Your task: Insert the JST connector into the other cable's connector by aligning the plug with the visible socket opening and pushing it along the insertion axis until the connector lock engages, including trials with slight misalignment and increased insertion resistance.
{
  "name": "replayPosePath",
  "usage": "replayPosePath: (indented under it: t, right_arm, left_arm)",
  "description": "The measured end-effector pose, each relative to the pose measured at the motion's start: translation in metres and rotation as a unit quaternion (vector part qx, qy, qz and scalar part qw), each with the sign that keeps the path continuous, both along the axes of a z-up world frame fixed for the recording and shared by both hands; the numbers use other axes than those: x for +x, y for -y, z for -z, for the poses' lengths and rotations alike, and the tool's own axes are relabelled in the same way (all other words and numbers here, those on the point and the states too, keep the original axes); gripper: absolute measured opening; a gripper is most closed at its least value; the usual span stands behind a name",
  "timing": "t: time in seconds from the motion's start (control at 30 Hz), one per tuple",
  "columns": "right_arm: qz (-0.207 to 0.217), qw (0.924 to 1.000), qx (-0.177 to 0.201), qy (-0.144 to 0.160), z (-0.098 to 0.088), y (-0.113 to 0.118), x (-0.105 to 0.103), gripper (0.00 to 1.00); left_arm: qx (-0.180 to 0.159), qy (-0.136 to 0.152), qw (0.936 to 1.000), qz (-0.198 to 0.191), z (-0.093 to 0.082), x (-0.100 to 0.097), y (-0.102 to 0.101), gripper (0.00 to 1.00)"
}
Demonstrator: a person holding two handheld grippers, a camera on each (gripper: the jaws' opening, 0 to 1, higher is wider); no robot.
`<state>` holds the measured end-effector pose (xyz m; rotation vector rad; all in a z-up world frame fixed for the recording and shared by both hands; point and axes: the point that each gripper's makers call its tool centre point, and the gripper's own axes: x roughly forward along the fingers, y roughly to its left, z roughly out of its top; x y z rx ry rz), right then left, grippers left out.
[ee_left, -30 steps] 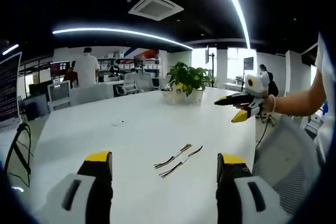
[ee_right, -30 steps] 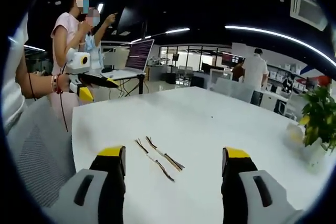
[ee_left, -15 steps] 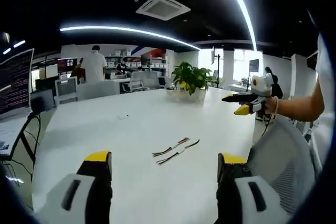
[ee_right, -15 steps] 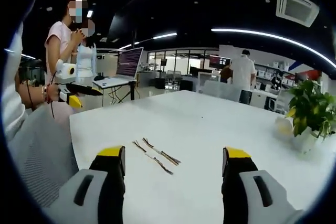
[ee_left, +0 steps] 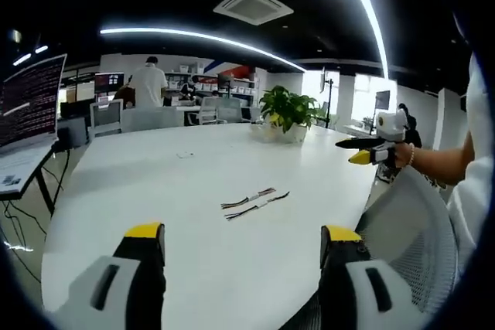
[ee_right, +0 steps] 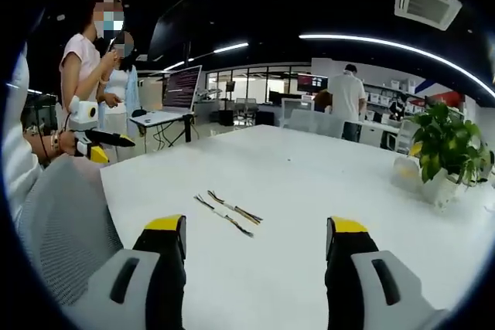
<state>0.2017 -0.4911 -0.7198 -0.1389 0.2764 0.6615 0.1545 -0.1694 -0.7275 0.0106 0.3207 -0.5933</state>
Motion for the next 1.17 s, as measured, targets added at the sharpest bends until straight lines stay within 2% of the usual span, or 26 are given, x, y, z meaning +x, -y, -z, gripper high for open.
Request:
replayPosePath:
  t: [0.17, 0.3, 0.5, 0.57, 0.9, 1.0, 1.17]
  right_arm:
    - [0.007, 0.9996, -0.02, -0.021, 0.016, 0.007, -0.008, 0.72]
    - [0.011, 0.9982, -0.032, -0.05, 0.032, 0.012, -0.014, 0.72]
    - [0.003, 0.9969, -0.042, -0.066, 0.042, 0.01, -0.023, 0.7]
    - [0.005, 0.9954, -0.051, -0.082, 0.049, 0.011, -0.025, 0.69]
    - [0.002, 0.9921, -0.074, -0.102, 0.061, 0.014, -0.029, 0.69]
    - [0.001, 0.9918, -0.069, -0.108, 0.063, 0.014, -0.031, 0.69]
    - [0.001, 0.9874, -0.081, -0.136, 0.075, 0.016, -0.034, 0.69]
  left_arm:
    - [0.001, -0.009, 0.9999, 0.006, 0.007, -0.004, 0.007, 0.8]
    - [-0.001, -0.02, 0.9997, 0.015, 0.013, -0.008, 0.015, 0.8]
    - [0.004, -0.039, 0.999, 0.022, 0.026, -0.015, 0.02, 0.8]
    - [0.001, -0.043, 0.9988, 0.022, 0.027, -0.015, 0.02, 0.79]
    - [0.007, -0.067, 0.9972, 0.033, 0.038, -0.02, 0.025, 0.79]
    - [0.001, -0.07, 0.997, 0.033, 0.038, -0.02, 0.026, 0.8]
    - [-0.003, -0.081, 0.9961, 0.035, 0.039, -0.023, 0.027, 0.8]
